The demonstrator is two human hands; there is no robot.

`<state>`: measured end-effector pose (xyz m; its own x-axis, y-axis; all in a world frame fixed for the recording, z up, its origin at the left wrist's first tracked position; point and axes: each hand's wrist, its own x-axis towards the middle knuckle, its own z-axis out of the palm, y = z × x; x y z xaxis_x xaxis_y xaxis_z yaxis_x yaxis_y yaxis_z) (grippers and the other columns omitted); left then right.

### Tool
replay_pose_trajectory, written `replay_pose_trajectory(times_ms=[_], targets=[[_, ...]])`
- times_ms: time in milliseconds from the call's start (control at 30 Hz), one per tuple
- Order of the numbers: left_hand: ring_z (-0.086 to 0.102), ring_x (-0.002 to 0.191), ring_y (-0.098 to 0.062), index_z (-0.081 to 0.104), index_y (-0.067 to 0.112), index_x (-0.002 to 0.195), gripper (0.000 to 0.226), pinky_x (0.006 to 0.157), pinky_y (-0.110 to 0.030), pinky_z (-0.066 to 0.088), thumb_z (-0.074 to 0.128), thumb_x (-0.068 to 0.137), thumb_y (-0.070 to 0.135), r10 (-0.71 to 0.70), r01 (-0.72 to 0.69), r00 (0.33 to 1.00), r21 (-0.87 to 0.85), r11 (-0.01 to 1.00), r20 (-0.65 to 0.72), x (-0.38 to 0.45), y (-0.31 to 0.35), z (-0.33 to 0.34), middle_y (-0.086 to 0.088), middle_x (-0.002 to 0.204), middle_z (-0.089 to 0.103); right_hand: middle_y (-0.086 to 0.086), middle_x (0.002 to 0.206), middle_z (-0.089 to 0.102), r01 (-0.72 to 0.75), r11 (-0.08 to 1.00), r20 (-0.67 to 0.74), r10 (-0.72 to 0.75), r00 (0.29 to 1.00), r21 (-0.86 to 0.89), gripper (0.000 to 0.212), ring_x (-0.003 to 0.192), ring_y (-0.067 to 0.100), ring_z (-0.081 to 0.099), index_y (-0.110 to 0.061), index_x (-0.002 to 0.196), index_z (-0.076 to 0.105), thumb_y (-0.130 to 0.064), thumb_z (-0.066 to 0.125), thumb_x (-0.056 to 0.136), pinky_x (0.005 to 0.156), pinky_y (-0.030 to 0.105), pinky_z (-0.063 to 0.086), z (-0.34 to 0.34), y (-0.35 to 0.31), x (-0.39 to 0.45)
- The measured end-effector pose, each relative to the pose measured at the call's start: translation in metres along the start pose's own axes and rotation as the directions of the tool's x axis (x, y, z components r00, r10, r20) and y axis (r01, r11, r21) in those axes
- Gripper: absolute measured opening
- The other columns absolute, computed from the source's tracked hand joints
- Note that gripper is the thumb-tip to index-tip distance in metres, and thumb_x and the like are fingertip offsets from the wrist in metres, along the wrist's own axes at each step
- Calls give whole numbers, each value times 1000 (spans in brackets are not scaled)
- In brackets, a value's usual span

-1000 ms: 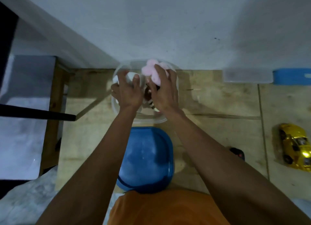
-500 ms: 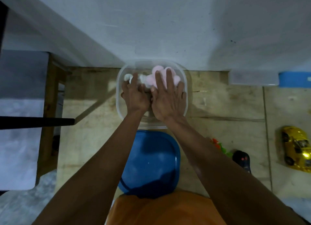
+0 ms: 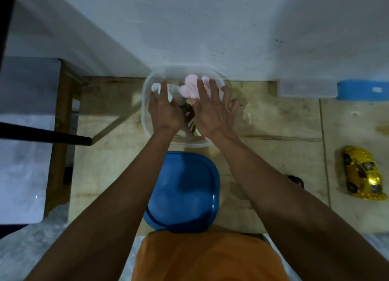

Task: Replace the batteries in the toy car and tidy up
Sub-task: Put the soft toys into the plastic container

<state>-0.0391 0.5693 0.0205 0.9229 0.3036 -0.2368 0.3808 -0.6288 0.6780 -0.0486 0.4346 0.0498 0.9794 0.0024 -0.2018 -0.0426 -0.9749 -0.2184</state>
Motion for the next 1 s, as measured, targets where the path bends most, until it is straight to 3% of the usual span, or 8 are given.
replay_pose_trajectory(times_ms=[167, 333, 433, 567, 700, 833, 1000], targets=[[42, 137, -34, 40, 11, 151, 53, 108, -29, 29, 50, 102, 27, 118, -129, 971, -41, 991, -210, -41, 21, -15, -21, 150, 44, 2, 161, 28, -55, 972, -111, 81, 991, 228, 52, 139, 31, 26, -32, 154, 29, -45, 34, 104, 106, 48, 25, -21, 31, -30], [46, 127, -24, 47, 4, 143, 45, 103, -22, 33, 54, 102, 20, 223, -276, 915, -118, 954, -336, -130, 56, 8, -18, 137, 53, 6, 151, 43, -66, 894, -212, 176, 961, 444, 48, 138, 30, 35, -24, 150, 39, -40, 39, 104, 111, 48, 25, -33, 112, -91], [44, 129, -28, 46, 3, 144, 48, 108, -30, 36, 56, 101, 23, 227, -265, 947, -153, 952, -227, -197, 67, 50, -20, 138, 51, 8, 146, 48, -128, 872, -235, 265, 935, 472, 47, 136, 32, 39, -22, 147, 44, -38, 42, 104, 109, 42, 25, -27, 180, -143], [42, 131, -34, 38, 18, 151, 63, 104, -50, 43, 42, 100, 54, 118, -117, 993, -94, 989, -2, -260, 70, 107, -20, 145, 43, 11, 145, 48, -235, 871, -172, 335, 926, 431, 52, 133, 36, 41, -19, 148, 42, -41, 41, 101, 107, 47, 32, -3, 246, -204], [18, 148, -36, 23, 35, 156, 68, 111, -59, 30, 50, 98, 57, 47, -46, 988, -12, 999, 150, -297, 77, 149, -15, 163, 16, 13, 159, 30, -266, 876, -66, 318, 946, 401, 62, 143, 38, 28, -27, 156, 26, -50, 41, 101, 114, 54, 25, 28, 271, -242], [8, 151, -36, 11, 43, 157, 74, 112, -63, 26, 49, 96, 63, 15, -31, 983, 89, 996, 184, -301, 74, 172, -11, 166, 2, 8, 166, 13, -273, 906, 24, 280, 960, 323, 68, 148, 34, 16, -38, 157, 6, -58, 37, 100, 115, 57, 20, 45, 274, -247], [14, 148, -37, 12, 42, 157, 66, 108, -67, 28, 43, 100, 55, -25, -7, 987, 200, 980, 156, -299, 75, 183, -11, 164, 10, 11, 158, 31, -279, 921, -12, 293, 956, 272, 64, 141, 35, 26, -29, 158, 20, -50, 42, 102, 107, 58, 30, 54, 280, -244]])
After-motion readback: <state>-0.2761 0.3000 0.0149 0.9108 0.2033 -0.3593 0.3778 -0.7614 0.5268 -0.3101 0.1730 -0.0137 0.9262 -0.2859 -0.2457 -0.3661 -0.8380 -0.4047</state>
